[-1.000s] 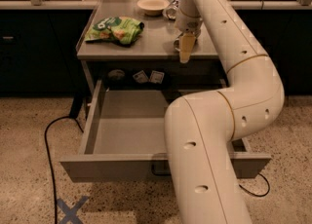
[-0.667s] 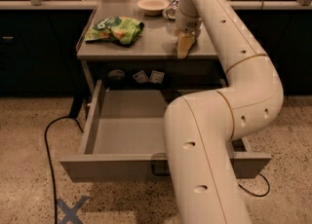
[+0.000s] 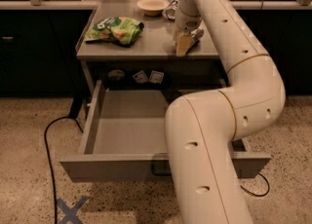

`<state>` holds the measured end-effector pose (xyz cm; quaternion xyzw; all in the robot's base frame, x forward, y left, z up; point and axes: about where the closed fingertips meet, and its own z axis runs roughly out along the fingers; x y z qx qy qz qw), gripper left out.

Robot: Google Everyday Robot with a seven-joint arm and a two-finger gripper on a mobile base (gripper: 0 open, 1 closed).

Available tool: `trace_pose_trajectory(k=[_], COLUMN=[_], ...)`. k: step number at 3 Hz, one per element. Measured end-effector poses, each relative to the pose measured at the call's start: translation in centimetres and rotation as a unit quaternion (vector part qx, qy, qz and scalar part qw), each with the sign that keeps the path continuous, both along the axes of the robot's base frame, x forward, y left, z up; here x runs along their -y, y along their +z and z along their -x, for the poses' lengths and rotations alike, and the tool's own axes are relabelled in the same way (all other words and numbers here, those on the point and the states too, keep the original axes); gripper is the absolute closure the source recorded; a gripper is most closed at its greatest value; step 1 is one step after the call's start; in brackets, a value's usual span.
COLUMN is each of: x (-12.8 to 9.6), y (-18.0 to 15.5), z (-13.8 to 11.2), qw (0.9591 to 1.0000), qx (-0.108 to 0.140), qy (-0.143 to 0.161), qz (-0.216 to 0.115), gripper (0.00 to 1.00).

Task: Place redbull can into top drawer

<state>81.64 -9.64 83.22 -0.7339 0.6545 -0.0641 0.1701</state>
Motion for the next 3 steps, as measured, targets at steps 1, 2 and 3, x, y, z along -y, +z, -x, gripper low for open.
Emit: trace_pose_trajectory(k=[1, 2, 3], x=[-1.3, -3.5, -3.0], y=[2.5, 8.2, 15.8], z=[0.3, 1.7, 4.9], qw=[0.9988, 0.9906, 0.9731], qx=[0.021, 0.079, 0.162], qy=[0.002, 0.014, 0.013], qz=[-0.044, -0.111, -0.164], gripper=[1.0, 1.0, 1.0])
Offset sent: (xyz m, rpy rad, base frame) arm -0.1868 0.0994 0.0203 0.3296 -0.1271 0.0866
